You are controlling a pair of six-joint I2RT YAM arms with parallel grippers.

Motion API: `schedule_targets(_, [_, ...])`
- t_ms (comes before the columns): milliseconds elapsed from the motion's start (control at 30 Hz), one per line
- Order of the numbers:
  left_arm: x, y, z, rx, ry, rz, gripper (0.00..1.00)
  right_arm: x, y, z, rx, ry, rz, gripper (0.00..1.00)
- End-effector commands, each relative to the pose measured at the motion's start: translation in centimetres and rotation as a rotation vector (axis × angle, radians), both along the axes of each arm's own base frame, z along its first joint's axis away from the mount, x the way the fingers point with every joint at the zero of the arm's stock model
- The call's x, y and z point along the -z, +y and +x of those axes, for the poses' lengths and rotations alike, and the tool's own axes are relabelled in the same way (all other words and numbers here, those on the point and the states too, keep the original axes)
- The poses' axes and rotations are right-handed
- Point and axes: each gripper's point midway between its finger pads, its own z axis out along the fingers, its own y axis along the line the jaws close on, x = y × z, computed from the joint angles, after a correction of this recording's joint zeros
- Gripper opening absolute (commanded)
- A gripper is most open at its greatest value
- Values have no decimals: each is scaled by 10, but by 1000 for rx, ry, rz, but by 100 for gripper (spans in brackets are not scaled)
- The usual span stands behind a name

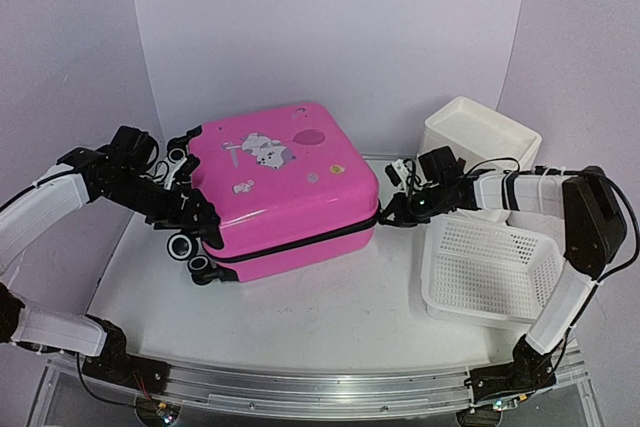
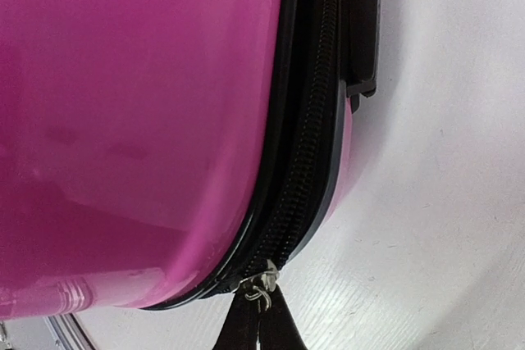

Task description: Open, take out, and arrange the luggage

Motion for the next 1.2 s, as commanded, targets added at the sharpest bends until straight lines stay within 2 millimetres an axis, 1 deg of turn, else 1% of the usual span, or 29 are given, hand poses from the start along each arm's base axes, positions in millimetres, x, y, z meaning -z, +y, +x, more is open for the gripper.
schedule_targets(0, [11,11,-13,61,40,131,99,-87,53,1,-211,-229,225,0])
schedule_targets(33, [21,9,-11,77,70,140,99,-87,54,0,-217,-226,228,0])
schedule_targets(100, [33,-4,-14,130,152,93,99,-87,55,-1,-223,-220,234,0])
schedule_targets(167, [38,-13,-21,163,208,56,99,-88,55,-2,-229,-226,234,0])
schedule_targets(233, [43,-15,-26,163,220,66,99,-89,54,-1,-231,-238,227,0])
schedule_targets(300, [44,-22,-36,199,221,72,100,-89,55,1,-235,-246,222,0])
schedule_targets(367, [43,-29,-41,222,229,58,99,-89,56,3,-241,-251,221,0])
schedule_targets(433, [38,-35,-44,246,242,17,90,-89,58,4,-248,-252,223,0])
schedule_targets(467, [35,-37,-44,252,243,-1,83,-89,58,4,-251,-252,224,0])
schedule_targets(533, [23,-41,-45,261,228,-41,63,-88,57,1,-258,-250,221,0])
schedule_targets(600, [11,-43,-45,262,198,-69,51,-87,54,-5,-272,-247,207,0])
schedule_targets(733, [-26,-54,-47,295,154,-180,21,-82,44,-20,-311,-274,162,0])
schedule_targets(767, [-34,-56,-47,301,143,-208,17,-81,42,-23,-322,-286,151,0])
schedule_targets(833, [-48,-58,-46,298,112,-236,9,-78,39,-32,-366,-304,134,0])
schedule_targets(967, [-70,-61,-42,277,61,-284,0,-72,38,-51,-478,-351,132,0])
schedule_targets(1100, [-81,-56,-30,194,-8,-270,0,-63,38,-66,-570,-395,144,0])
schedule_targets(1167, [-89,-52,-25,147,-53,-268,0,-65,41,-72,-609,-462,186,0])
